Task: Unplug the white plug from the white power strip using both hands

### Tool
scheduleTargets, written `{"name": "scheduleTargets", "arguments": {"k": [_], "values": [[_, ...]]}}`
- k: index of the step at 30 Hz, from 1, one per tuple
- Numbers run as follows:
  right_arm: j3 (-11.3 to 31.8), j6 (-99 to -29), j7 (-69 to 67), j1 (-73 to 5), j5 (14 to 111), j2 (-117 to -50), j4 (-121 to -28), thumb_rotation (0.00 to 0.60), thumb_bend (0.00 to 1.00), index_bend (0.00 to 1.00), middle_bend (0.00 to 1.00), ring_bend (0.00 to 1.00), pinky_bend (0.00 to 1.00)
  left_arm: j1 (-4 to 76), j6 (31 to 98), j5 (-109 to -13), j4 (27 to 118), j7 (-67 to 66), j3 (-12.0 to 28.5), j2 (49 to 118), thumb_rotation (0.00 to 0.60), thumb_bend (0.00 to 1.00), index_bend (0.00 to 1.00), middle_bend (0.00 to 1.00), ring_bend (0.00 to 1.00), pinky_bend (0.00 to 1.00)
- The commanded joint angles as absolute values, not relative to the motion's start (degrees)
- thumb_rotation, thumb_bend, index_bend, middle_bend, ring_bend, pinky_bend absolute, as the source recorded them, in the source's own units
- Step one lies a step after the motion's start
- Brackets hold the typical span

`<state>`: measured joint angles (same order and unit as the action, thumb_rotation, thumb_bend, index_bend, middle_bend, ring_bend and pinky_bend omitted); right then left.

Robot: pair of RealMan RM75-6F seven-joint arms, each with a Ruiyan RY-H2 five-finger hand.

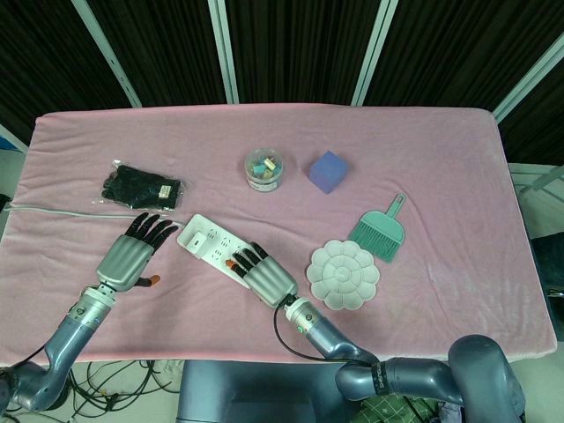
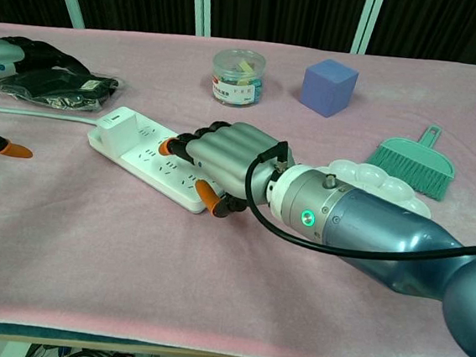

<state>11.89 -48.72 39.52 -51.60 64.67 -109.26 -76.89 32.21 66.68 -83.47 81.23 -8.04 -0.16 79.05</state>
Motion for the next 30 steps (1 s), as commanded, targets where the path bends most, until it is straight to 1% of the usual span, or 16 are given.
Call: {"name": "scheduleTargets", "arguments": {"k": [1,6,12,16,23,30], "values": [[11.3,-48.8,39.9,-51.7,64.2,-109.9,-75.9,0.6,0.68,0.13,0.11,0.12,0.08,32.9,65.7,-83.1,80.6,-8.5,0.4,79.7,0.6,0.09,0.14,0.11,0.0,0.0],[10.7,-49.8,39.1,-51.4,64.0,-111.8,-73.1,0.6,0.68,0.13,0.11,0.12,0.09,34.4,63.5,-82.9,78.6,-9.8,1.3,81.5,0.6,0.09,0.15,0.12,0.0,0.0],[9.9,-49.9,37.5,-51.2,64.9,-112.6,-70.7,0.6,0.68,0.13,0.11,0.12,0.08,35.3,62.6,-83.2,76.5,-9.7,1.9,83.6,0.6,0.1,0.16,0.13,0.0,0.0],[9.4,-49.7,36.8,-51.0,65.3,-112.5,-70.1,0.6,0.68,0.13,0.11,0.12,0.09,35.7,62.1,-83.9,74.9,-9.8,1.7,84.7,0.6,0.15,0.17,0.13,0.0,0.0],[8.7,-49.5,35.8,-51.0,66.3,-112.5,-69.8,0.6,0.67,0.13,0.11,0.12,0.09,36.5,62.5,-85.0,72.3,-8.7,2.4,87.2,0.6,0.15,0.18,0.17,0.0,0.0],[8.3,-49.4,35.2,-50.9,66.5,-112.7,-69.1,0.6,0.68,0.13,0.11,0.12,0.09,38.2,61.2,-85.2,69.6,-9.4,3.3,89.7,0.6,0.15,0.19,0.19,0.0,0.0]]}}
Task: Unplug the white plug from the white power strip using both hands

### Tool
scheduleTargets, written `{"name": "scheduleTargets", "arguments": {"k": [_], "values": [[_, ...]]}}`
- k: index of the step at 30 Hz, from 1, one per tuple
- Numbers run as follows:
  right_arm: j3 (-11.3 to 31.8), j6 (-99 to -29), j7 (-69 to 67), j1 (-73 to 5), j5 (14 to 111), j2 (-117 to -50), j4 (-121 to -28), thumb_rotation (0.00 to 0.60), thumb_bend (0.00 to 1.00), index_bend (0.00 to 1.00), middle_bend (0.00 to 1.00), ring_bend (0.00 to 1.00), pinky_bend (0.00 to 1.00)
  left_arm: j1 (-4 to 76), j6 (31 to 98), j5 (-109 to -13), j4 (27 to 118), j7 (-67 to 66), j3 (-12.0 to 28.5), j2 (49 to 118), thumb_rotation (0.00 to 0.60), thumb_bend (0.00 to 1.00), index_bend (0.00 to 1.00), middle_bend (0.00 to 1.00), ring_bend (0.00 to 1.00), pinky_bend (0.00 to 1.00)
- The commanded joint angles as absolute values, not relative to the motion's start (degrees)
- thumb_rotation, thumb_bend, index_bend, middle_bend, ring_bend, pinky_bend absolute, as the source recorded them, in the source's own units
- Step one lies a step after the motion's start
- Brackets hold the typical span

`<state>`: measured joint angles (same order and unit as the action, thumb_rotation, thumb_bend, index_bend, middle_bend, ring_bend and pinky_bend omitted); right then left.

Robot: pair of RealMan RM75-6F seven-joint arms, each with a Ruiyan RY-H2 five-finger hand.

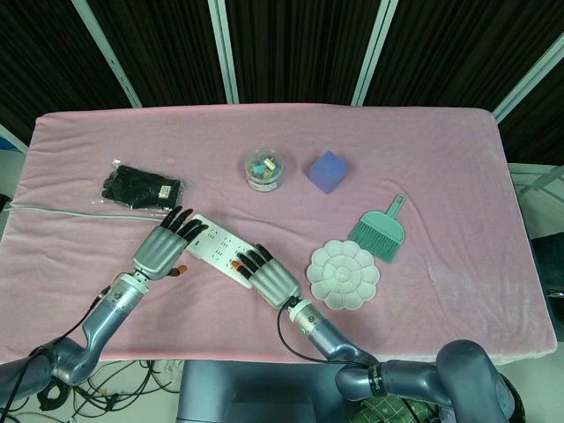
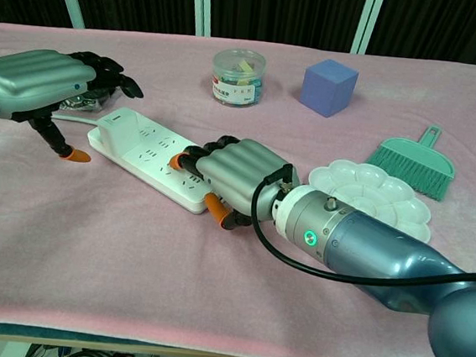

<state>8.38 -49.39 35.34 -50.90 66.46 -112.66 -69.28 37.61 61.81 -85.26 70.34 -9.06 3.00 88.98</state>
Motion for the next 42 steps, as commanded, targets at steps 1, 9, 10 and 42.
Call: {"name": "scheduleTargets", "arguments": {"k": [1,9,10,42], "values": [[8.3,-49.4,35.2,-50.8,66.6,-112.7,-69.1,0.6,0.68,0.13,0.11,0.12,0.09,38.4,60.8,-85.0,69.3,-9.4,3.5,90.0,0.6,0.15,0.19,0.19,0.0,0.0],[8.2,-49.5,34.8,-50.7,66.7,-112.9,-68.4,0.6,0.67,0.13,0.11,0.12,0.09,40.4,57.9,-84.6,65.9,-9.3,3.9,92.8,0.6,0.15,0.25,0.26,0.0,0.0],[8.3,-49.4,34.7,-50.7,66.7,-112.9,-68.3,0.6,0.67,0.13,0.11,0.12,0.09,40.5,57.5,-84.5,65.2,-9.3,3.9,93.2,0.6,0.15,0.25,0.26,0.0,0.0],[8.0,-49.8,36.6,-49.8,65.5,-112.6,-67.7,0.6,0.67,0.13,0.11,0.12,0.09,41.0,59.3,-86.7,58.6,-3.1,2.9,96.0,0.6,0.26,0.38,0.38,0.0,0.0]]}}
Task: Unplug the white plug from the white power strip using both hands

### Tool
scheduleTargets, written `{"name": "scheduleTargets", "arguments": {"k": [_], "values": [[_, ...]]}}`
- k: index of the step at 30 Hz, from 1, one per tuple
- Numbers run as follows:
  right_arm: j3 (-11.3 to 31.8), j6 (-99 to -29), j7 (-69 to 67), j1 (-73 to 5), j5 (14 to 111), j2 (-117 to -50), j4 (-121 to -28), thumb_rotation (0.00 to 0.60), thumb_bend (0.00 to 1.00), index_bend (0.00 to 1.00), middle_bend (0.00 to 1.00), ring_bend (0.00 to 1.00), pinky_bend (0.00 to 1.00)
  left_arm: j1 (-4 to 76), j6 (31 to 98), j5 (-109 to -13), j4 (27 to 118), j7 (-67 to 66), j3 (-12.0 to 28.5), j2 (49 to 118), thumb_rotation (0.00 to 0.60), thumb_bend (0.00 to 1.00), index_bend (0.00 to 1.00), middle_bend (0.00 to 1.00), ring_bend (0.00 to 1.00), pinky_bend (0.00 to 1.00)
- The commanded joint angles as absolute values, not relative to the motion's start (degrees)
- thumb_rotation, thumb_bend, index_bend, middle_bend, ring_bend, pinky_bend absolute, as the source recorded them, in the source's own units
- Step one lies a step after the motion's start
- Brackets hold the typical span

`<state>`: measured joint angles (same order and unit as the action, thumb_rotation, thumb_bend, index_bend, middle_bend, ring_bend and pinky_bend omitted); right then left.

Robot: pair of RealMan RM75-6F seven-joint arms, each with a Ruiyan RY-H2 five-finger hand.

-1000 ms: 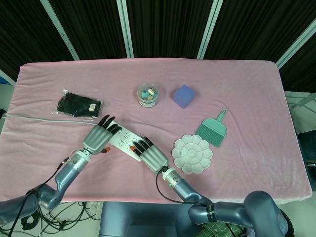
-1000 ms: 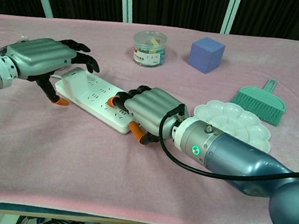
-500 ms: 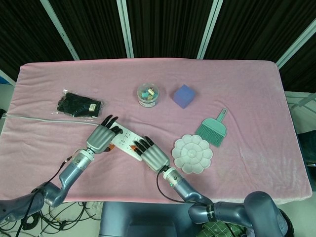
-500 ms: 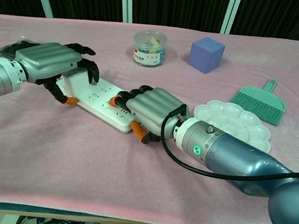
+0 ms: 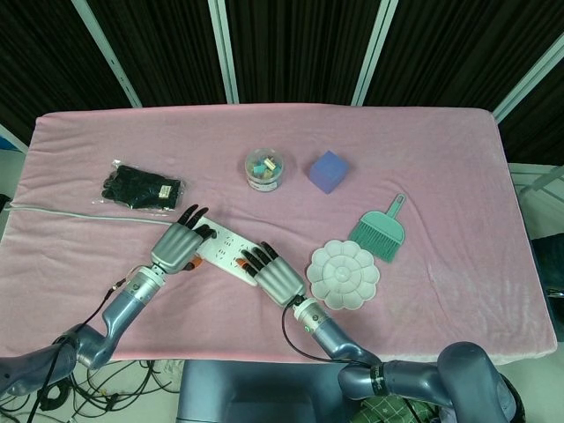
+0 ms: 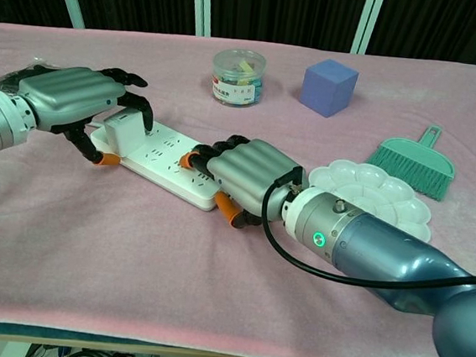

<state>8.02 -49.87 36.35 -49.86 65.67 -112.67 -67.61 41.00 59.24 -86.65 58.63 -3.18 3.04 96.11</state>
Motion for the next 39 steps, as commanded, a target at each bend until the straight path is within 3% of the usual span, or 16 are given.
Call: {"name": "scheduleTargets", "arguments": {"k": [1,10,24,39], "values": [[8.0,-49.8,36.7,-49.8,65.4,-112.6,-67.7,0.6,0.67,0.13,0.11,0.12,0.09,40.9,59.3,-86.8,58.6,-3.0,2.8,96.0,0.6,0.27,0.38,0.39,0.0,0.0],[8.0,-49.7,37.6,-49.8,64.8,-112.6,-68.0,0.6,0.67,0.13,0.11,0.12,0.08,41.1,59.6,-87.4,58.3,-1.8,2.6,96.3,0.6,0.33,0.41,0.41,0.0,0.0],[8.1,-49.4,38.2,-49.9,64.1,-111.9,-69.4,0.6,0.66,0.13,0.11,0.12,0.08,42.0,59.2,-88.0,59.5,-1.2,2.5,96.2,0.6,0.64,0.51,0.51,0.03,0.0],[7.9,-49.0,38.8,-50.2,63.3,-111.3,-70.4,0.6,0.64,0.14,0.11,0.12,0.08,43.7,52.7,-83.8,65.8,-4.7,3.8,92.0,0.6,0.72,0.6,0.6,0.13,0.02]]}}
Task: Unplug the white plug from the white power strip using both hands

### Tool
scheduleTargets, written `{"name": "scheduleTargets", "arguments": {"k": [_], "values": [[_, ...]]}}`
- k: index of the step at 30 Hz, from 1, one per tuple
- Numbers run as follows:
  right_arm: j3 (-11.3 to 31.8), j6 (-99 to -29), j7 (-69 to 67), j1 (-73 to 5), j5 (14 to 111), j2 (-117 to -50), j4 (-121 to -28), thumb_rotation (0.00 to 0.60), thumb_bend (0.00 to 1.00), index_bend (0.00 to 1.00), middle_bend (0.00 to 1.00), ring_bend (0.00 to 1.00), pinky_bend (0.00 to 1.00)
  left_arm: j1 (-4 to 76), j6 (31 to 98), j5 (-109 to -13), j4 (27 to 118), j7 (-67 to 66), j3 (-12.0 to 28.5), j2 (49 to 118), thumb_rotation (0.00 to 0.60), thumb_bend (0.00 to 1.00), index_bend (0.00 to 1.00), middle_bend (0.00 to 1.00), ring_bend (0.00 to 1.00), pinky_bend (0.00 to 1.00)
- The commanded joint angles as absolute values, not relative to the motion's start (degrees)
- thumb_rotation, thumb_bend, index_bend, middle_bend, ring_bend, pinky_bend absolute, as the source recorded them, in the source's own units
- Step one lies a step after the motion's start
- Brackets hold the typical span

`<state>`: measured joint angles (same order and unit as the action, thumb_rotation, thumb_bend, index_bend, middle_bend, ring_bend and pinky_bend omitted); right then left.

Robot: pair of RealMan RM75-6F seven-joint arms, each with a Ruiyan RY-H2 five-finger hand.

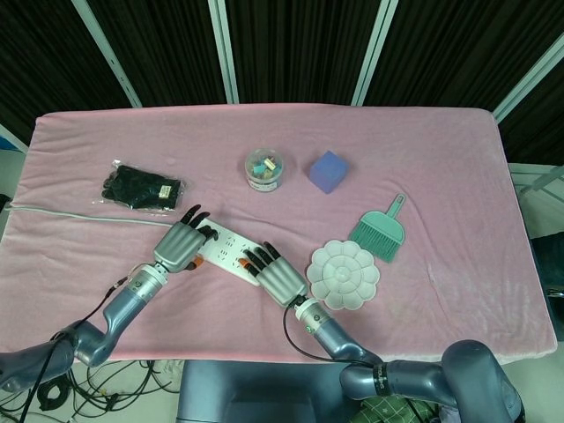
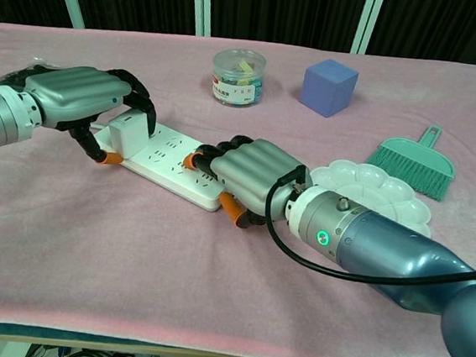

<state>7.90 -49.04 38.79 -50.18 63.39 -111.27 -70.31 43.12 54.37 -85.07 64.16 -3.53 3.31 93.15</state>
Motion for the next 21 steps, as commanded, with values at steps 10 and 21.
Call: {"name": "scheduleTargets", "arguments": {"k": [10,21], "values": [[7.8,-48.6,39.5,-50.5,62.5,-111.2,-70.5,0.6,0.64,0.15,0.11,0.12,0.09,45.5,48.1,-78.4,71.1,-6.6,6.5,88.5,0.6,0.72,0.66,0.65,0.18,0.06],[7.5,-47.8,40.4,-51.1,61.4,-111.0,-70.7,0.6,0.64,0.15,0.11,0.12,0.09,47.8,42.6,-71.7,75.4,-9.1,8.5,85.5,0.6,0.73,0.67,0.66,0.19,0.06]]}}
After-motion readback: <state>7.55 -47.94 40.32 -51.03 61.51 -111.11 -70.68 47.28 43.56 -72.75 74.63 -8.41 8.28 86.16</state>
